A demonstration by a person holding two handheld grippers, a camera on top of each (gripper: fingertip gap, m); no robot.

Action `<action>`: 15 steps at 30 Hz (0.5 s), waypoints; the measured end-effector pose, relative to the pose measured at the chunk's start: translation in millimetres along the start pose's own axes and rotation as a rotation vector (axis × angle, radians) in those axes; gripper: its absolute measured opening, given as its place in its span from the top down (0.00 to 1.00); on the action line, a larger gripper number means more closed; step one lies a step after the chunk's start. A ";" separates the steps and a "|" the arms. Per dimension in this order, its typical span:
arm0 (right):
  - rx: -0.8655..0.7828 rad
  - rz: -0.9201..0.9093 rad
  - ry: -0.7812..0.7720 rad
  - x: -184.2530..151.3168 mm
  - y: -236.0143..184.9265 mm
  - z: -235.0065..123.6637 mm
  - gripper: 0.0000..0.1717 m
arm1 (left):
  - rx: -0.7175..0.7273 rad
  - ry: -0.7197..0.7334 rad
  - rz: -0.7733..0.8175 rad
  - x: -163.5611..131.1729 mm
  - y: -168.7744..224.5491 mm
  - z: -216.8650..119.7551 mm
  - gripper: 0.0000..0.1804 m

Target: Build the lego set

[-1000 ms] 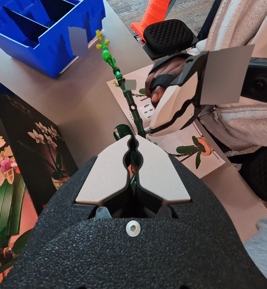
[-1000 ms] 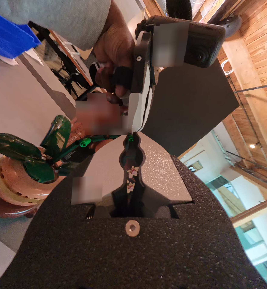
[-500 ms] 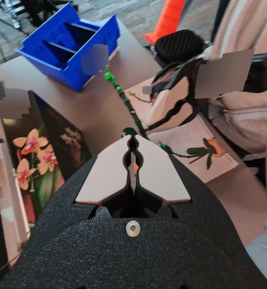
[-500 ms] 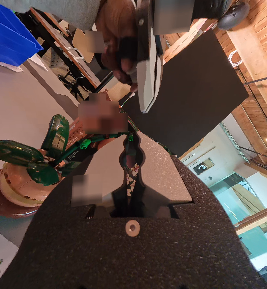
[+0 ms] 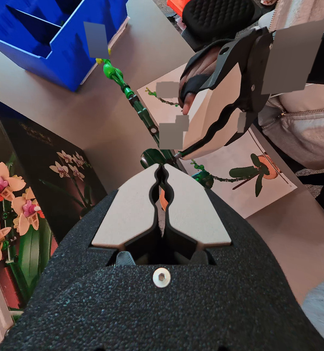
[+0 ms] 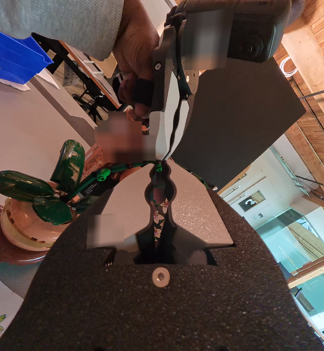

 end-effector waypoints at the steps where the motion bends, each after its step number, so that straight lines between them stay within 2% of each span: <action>1: 0.001 -0.001 0.000 0.3 0.2 0.3 0.97 | 0.003 0.005 0.008 0.1 0.1 -0.4 1.00; 9: 0.005 0.042 0.007 0.3 -1.6 -0.6 0.97 | 0.028 -0.006 0.082 1.3 -1.9 1.2 1.00; 15: 0.005 0.067 0.005 -0.4 -0.3 -1.5 0.97 | 0.035 -0.029 0.240 2.2 -4.1 3.7 1.00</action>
Point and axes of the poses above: each gripper's, where its closed fingertips meet, z out along the fingers, x out of its top, y = z × x across the jaws, the point moved 2 cm from there along -z, back along the fingers, and after that the axes turned 15 degrees about y, right-handed, at the moved point
